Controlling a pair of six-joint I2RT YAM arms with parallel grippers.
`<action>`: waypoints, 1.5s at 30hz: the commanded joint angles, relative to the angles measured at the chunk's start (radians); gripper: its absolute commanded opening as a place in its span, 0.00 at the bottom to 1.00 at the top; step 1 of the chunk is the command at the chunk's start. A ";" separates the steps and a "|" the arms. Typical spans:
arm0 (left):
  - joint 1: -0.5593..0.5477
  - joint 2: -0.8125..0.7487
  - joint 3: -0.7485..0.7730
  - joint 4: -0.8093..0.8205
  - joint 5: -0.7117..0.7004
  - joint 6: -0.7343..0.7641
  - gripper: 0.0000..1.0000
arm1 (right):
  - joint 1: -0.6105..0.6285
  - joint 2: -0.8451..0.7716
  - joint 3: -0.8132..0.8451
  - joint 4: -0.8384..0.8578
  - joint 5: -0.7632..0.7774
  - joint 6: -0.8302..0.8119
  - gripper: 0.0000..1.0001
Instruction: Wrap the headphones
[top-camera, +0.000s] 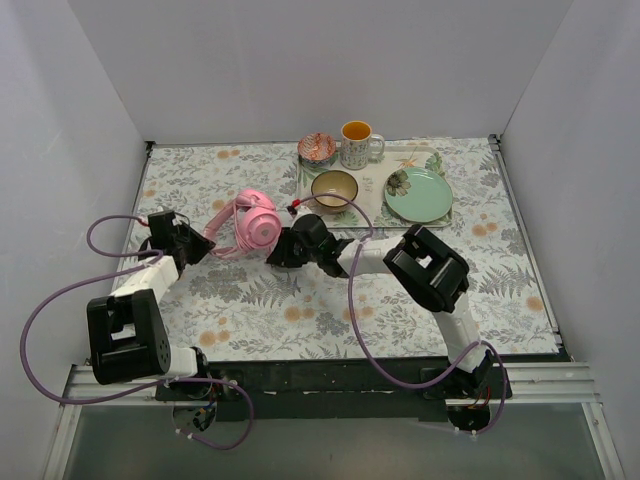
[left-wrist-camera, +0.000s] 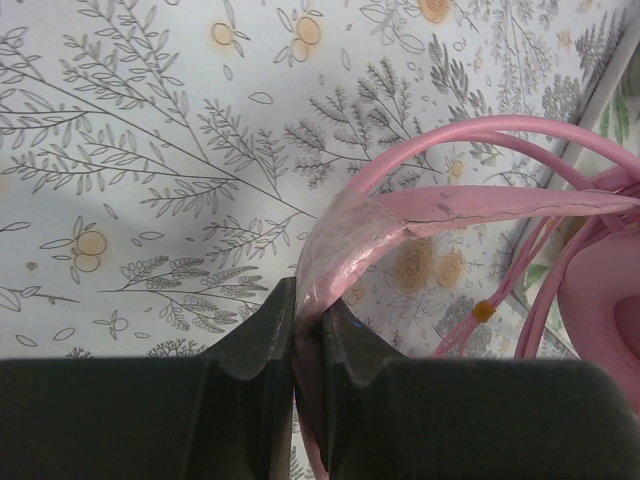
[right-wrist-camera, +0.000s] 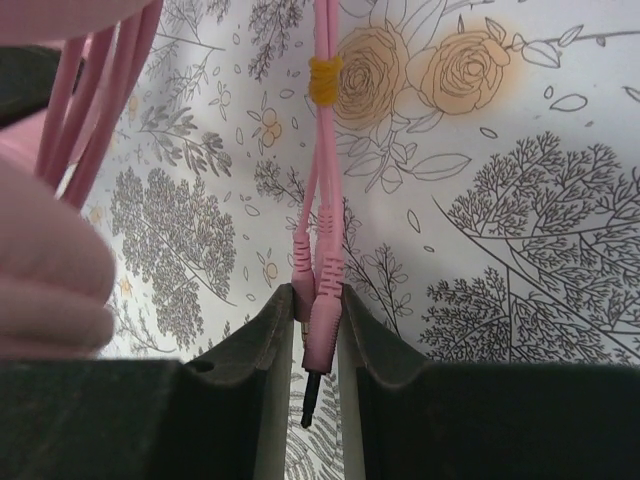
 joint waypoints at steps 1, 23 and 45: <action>-0.004 -0.035 0.001 0.103 -0.077 -0.082 0.00 | 0.019 0.009 0.082 0.021 0.056 0.025 0.01; -0.013 0.014 0.020 0.080 -0.183 -0.231 0.00 | 0.136 0.058 0.216 -0.191 0.532 0.140 0.01; -0.146 0.204 0.069 0.125 -0.448 -0.230 0.00 | 0.119 0.130 0.273 -0.174 0.226 0.058 0.01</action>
